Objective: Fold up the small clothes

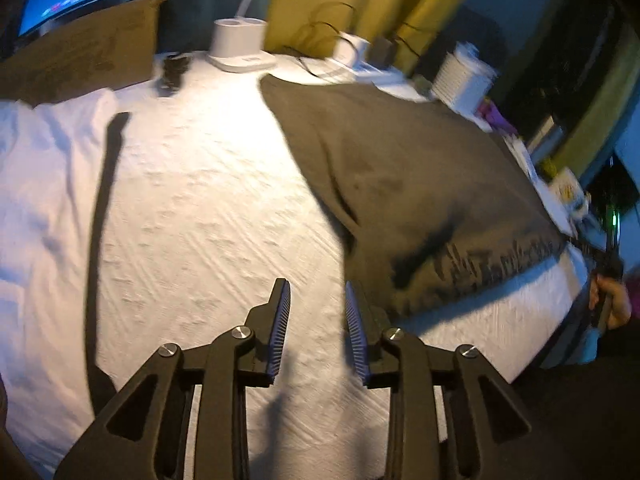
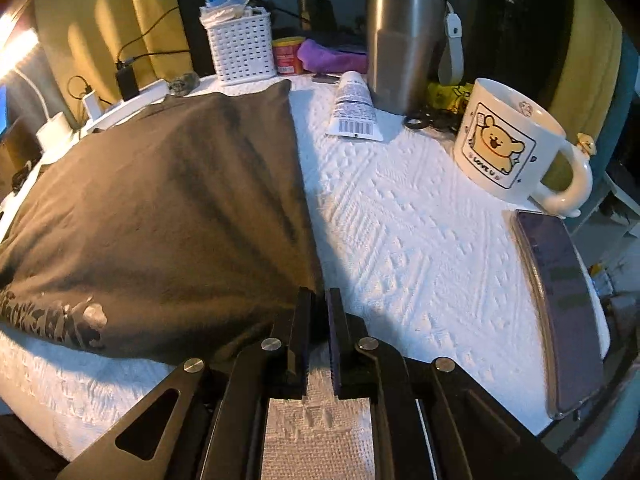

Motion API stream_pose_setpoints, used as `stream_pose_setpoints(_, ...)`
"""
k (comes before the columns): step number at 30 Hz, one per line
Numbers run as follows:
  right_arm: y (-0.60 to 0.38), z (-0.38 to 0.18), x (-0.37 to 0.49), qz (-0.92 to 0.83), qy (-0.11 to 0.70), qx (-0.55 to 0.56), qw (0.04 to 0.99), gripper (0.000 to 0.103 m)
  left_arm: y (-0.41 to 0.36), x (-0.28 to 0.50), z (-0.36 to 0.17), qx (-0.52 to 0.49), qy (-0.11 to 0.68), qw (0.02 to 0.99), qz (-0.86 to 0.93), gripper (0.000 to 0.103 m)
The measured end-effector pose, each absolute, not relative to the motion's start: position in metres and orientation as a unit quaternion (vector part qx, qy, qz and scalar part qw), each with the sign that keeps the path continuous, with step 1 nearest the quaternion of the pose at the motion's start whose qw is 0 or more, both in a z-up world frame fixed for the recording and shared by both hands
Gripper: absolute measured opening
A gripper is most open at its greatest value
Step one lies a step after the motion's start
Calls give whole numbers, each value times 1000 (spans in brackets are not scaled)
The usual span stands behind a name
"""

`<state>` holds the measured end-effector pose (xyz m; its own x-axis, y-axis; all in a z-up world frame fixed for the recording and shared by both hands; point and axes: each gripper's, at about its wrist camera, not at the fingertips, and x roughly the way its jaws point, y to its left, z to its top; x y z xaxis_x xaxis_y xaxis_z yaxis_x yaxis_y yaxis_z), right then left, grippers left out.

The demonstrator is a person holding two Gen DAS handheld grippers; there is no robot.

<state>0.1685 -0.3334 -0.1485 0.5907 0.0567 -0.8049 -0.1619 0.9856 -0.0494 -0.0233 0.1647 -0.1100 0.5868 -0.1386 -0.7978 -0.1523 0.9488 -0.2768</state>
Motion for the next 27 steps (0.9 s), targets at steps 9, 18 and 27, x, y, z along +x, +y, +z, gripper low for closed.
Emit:
stream_pose_setpoints(9, -330, -126, 172, 40, 436, -61, 897, 9, 166, 38, -121, -169, 455, 875, 11, 43)
stream_pose_setpoints(18, -308, -129, 187, 63, 432, -72, 897, 9, 146, 79, -138, -95, 467, 879, 33, 15)
stream_pose_setpoints(27, -267, -128, 198, 122, 419, -109, 893, 9, 147, 77, -127, -45, 451, 888, 81, 3)
